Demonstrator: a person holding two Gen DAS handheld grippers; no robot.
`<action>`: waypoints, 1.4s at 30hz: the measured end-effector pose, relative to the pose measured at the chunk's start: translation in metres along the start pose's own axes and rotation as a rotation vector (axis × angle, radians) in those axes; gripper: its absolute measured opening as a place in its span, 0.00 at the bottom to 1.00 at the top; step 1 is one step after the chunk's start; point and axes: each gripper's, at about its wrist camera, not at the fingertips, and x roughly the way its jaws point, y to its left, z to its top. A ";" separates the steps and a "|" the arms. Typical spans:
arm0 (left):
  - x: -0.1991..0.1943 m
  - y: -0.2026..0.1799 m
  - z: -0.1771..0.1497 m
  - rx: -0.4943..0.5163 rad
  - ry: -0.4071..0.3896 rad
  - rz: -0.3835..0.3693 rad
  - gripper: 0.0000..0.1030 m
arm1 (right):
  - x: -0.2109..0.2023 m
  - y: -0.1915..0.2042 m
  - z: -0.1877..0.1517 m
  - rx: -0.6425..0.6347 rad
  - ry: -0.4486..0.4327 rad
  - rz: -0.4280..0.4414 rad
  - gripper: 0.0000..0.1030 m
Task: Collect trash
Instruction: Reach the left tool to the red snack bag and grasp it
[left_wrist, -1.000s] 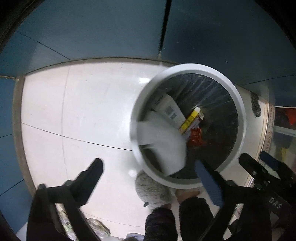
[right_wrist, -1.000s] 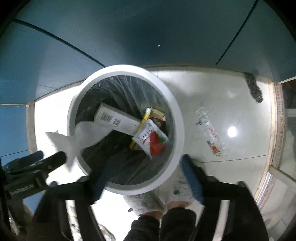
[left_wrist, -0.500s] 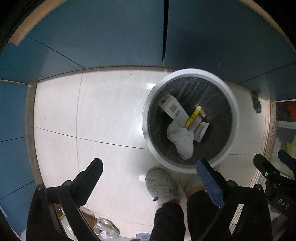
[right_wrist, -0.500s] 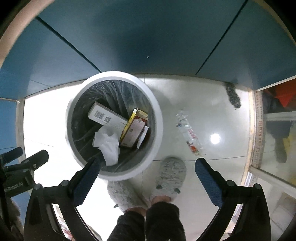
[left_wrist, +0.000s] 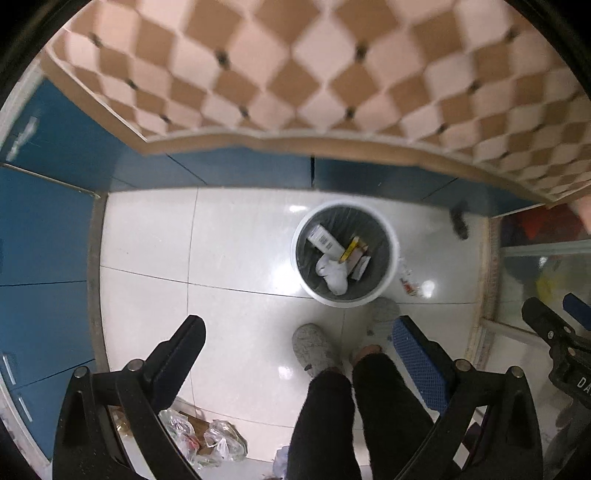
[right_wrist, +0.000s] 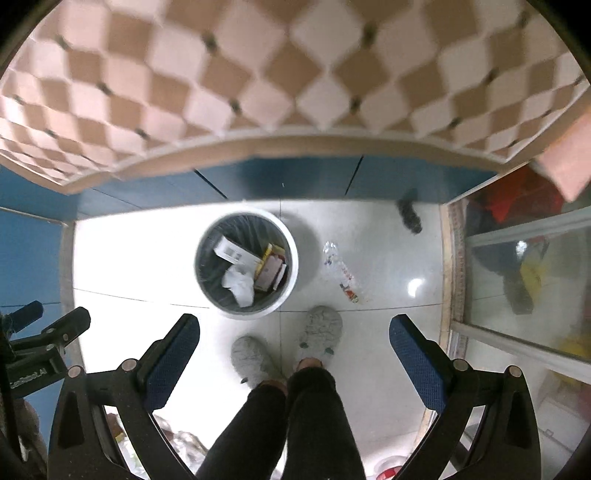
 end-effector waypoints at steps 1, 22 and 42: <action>-0.013 0.000 -0.002 0.001 -0.003 -0.001 1.00 | -0.016 0.001 0.000 0.001 -0.006 0.005 1.00; -0.221 -0.003 0.097 0.000 -0.349 -0.031 1.00 | -0.238 -0.024 0.059 0.194 -0.234 0.147 1.00; -0.123 -0.017 0.369 -0.145 -0.149 0.091 1.00 | -0.128 -0.013 0.454 0.029 -0.220 0.089 0.49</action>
